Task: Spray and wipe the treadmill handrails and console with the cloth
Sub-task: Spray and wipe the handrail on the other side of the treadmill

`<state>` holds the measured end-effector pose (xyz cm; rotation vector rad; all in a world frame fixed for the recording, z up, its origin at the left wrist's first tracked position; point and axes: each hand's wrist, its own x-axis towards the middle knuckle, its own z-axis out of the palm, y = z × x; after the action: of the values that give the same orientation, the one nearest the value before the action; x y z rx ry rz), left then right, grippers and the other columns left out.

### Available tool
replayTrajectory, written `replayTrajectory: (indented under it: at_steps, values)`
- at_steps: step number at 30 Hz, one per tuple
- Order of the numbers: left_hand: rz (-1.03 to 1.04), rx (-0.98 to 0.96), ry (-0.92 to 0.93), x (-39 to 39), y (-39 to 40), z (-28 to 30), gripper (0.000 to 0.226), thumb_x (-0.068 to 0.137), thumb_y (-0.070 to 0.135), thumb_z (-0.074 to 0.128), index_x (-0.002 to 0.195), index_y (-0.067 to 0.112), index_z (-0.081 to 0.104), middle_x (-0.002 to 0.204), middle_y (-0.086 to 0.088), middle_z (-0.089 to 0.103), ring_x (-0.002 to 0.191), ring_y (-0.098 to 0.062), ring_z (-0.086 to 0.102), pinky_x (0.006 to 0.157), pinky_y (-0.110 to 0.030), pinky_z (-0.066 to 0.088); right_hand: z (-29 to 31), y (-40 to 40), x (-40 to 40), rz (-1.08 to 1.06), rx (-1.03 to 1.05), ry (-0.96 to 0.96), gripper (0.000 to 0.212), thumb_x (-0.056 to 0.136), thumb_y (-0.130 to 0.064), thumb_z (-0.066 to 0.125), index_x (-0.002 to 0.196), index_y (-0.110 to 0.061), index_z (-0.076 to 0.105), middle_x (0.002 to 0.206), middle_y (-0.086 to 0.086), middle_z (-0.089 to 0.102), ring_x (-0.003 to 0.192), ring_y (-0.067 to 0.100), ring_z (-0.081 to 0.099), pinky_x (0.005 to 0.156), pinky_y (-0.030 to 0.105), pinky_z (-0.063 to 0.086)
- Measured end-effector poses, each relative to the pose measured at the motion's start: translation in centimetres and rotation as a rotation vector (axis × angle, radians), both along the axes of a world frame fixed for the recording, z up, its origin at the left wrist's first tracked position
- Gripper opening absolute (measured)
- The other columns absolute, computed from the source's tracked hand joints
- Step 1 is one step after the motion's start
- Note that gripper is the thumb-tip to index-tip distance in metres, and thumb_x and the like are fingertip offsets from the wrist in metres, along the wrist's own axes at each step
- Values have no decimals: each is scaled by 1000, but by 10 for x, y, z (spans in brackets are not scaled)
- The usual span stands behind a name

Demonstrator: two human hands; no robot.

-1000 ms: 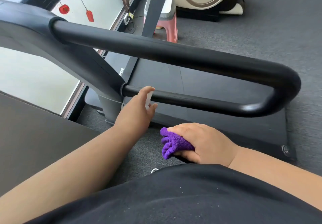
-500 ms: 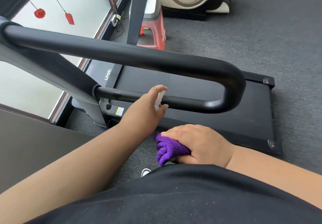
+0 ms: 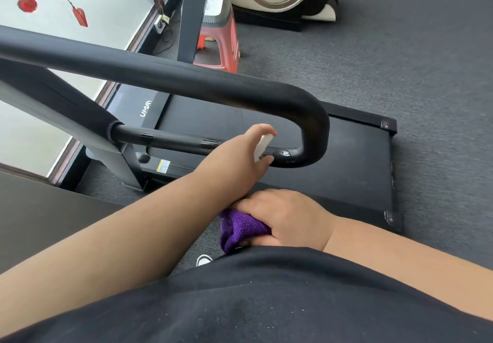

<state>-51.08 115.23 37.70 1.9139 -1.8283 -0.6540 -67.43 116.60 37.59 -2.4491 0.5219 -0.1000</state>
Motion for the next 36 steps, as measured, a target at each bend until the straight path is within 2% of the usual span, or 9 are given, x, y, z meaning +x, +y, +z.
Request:
replayTrajectory:
  at_steps: [3,7,10,13,16,18,23,30,36]
  values:
    - [68,21,37,20,12,-1,47,90,43,65,127,50,37,76,15,56,68,-11,53,64,-29,37,8,-2,1,-15,-33,4,57,86,-49,65,139,-31,51,128,-9,63,114,15,59,95,39,49]
    - [217,41,87,59,33,-8,50,87,44,66,127,54,38,77,14,60,67,-4,59,57,-27,41,19,-7,12,-13,-394,-173,52,89,-34,65,136,-12,59,131,7,63,111,31,64,91,48,51]
    - [295,36,110,80,51,-15,51,86,42,66,128,54,39,75,14,63,60,0,59,54,-28,45,27,-17,27,-135,-609,-236,50,89,-22,67,137,-15,58,131,8,62,112,31,61,91,47,46]
    - [313,28,75,87,63,-20,51,88,44,65,128,57,36,81,11,61,66,-4,58,56,-26,45,24,-34,37,-273,-716,5,54,88,-23,65,140,-24,54,132,6,60,116,32,56,98,49,36]
    - [299,30,78,88,73,-21,49,85,50,61,124,61,34,76,18,60,63,-2,58,55,-20,41,0,-37,39,-314,-688,413,58,96,-29,56,150,-32,35,150,8,41,136,41,36,112,64,14]
    - [279,49,96,89,79,-22,49,85,51,60,125,62,35,78,16,63,64,-6,62,58,-24,47,-13,-35,44,-340,-621,497,58,98,-38,54,151,-34,31,156,9,33,141,46,27,110,71,6]
    - [253,86,105,95,90,-26,50,87,50,62,127,61,35,89,16,66,70,-3,61,65,-30,50,-16,-37,74,-489,-367,279,57,94,-51,56,146,-34,41,150,2,43,142,34,33,113,65,21]
    - [261,95,116,107,93,-30,51,87,48,63,128,61,36,88,18,65,66,0,60,58,-27,44,4,-42,80,-555,-179,-104,62,88,-19,70,145,-25,47,138,3,55,122,32,50,104,52,40]
    - [274,88,138,116,94,-30,52,86,48,64,127,63,35,86,22,65,70,2,60,61,-22,44,17,-58,67,-628,-387,245,47,93,-46,56,138,-42,42,123,-3,62,113,30,56,95,50,43]
